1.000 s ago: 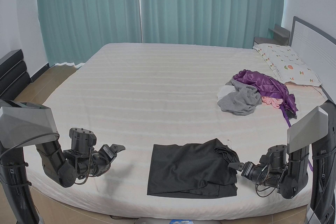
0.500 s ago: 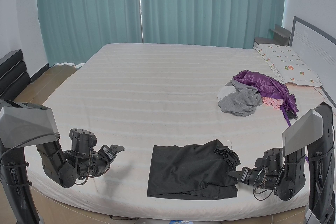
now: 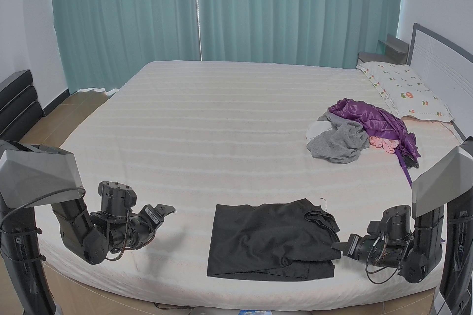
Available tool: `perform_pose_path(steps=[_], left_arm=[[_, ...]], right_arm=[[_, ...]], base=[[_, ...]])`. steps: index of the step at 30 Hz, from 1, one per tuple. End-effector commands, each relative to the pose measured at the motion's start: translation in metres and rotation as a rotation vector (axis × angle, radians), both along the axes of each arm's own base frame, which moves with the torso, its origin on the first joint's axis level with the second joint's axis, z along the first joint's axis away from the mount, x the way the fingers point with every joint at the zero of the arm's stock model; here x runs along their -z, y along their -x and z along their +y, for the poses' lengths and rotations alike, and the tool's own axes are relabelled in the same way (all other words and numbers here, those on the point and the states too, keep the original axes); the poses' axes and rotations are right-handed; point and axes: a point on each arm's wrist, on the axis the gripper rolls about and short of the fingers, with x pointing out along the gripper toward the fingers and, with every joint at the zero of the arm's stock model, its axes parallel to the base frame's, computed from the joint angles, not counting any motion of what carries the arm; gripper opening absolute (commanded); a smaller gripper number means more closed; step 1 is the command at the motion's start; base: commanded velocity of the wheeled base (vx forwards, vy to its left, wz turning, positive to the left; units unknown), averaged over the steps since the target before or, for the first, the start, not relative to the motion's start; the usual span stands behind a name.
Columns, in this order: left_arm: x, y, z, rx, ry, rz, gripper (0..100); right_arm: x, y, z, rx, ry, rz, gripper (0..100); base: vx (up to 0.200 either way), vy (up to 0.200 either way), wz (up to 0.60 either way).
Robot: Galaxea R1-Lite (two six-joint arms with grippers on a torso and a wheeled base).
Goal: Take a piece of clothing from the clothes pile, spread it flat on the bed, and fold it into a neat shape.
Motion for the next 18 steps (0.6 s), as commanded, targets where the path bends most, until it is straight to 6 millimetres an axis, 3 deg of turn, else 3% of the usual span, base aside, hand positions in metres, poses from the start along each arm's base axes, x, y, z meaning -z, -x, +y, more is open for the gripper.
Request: perform_pose_path(steps=[1,5,16,17,18], left_arm=[[0.001,0.000,-0.001,0.003,0.000,0.002,100],[0.002,0.000,-0.001,0.003,-0.001,0.004,100],[0.002,0.000,-0.001,0.003,-0.001,0.004,100],[0.002,0.000,-0.001,0.003,-0.001,0.004,100],[0.002,0.000,-0.001,0.003,-0.001,0.004,100]], right_arm=[[-0.025,0.012,-0.010,0.021,-0.020,-0.053,0],[-0.029,0.020,-0.013,0.004,-0.034,-0.035,0],[-0.016,0.028,-0.021,-0.033,0.044,0.067,0],[-0.015,0.028,-0.021,-0.041,0.050,0.071,100],[-0.014,0.029,-0.021,-0.045,0.056,0.080,100]], base=[[0.000,0.000,0.00],[0.000,0.000,0.00],[0.000,0.000,0.00],[0.000,0.000,0.00],[0.000,0.000,0.00]])
